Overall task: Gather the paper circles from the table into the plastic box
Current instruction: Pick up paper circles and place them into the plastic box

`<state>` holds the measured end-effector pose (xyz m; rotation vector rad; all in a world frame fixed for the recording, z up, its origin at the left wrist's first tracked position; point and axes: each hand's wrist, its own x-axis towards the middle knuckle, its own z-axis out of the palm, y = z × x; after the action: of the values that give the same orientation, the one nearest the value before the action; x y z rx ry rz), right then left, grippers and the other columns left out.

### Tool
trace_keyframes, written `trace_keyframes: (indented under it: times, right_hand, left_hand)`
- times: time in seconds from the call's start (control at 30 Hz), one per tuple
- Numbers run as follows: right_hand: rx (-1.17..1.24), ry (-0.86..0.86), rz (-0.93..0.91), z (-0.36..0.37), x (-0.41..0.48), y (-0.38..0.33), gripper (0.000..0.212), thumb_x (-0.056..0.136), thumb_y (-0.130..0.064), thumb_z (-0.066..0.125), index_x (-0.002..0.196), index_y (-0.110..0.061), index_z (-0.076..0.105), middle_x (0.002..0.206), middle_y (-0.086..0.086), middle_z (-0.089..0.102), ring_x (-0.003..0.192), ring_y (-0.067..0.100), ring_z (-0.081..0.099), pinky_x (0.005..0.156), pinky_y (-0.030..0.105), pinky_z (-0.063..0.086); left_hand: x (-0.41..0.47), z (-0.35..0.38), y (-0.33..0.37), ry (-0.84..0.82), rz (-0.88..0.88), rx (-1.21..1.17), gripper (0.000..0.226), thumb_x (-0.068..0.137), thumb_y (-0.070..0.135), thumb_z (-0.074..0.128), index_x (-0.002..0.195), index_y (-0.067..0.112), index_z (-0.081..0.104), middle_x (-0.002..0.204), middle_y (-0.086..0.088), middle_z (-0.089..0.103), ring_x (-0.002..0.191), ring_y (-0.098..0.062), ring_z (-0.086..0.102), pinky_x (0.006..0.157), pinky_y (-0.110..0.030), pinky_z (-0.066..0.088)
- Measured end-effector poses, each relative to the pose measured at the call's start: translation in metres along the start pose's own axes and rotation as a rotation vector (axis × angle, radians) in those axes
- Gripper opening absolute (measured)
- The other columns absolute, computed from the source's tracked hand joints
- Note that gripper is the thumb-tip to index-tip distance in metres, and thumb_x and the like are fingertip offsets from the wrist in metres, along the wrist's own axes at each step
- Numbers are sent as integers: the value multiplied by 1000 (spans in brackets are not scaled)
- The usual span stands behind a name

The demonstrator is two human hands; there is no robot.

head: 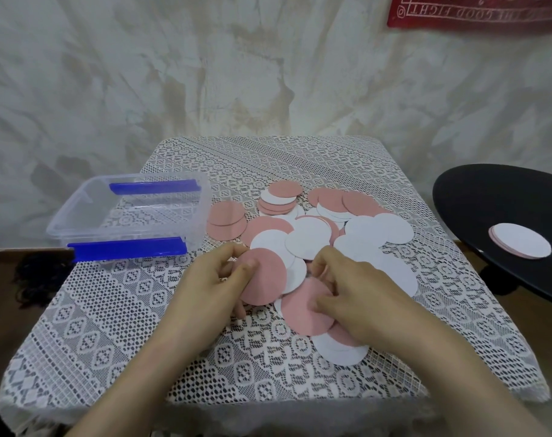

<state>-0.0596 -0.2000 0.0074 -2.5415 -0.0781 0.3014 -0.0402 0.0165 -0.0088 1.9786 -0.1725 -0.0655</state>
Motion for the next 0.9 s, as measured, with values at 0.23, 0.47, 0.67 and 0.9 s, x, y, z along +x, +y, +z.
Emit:
trace_keyframes:
  times: [0.23, 0.47, 0.67, 0.9]
  right_hand:
    - [378, 255, -33, -18, 6, 20, 15, 98, -20, 63, 84, -16, 66, 70, -5, 68, 66, 18, 65, 56, 31, 50]
    - [530, 167, -101, 12, 13, 3, 6, 91, -25, 72, 88, -28, 70, 65, -3, 65, 51, 19, 67, 52, 36, 53]
    - [237, 266, -117, 16, 17, -2, 11, 92, -45, 65, 90, -34, 67, 71, -8, 67, 68, 9, 62, 66, 33, 48]
    - [-164, 249, 25, 17, 21, -14, 47, 84, -68, 62, 108, -29, 51, 99, -10, 59, 92, 23, 59, 76, 38, 49]
  left_hand:
    - [-2, 5, 2, -3, -25, 2, 18, 105, 27, 46, 103, 30, 63, 53, -6, 63, 40, -12, 53, 45, -24, 46]
    - [-6, 8, 11, -129, -21, -132, 11, 101, 25, 54, 105, 24, 64, 55, -6, 61, 41, -15, 52, 42, -27, 42]
    - [-3, 4, 1, -105, 6, -52, 17, 102, 21, 52, 106, 33, 62, 57, -9, 63, 43, -19, 55, 46, -30, 46]
    - [-1, -9, -7, -11, -24, -1, 21, 105, 24, 45, 107, 39, 61, 56, -5, 63, 45, -15, 56, 54, -35, 50]
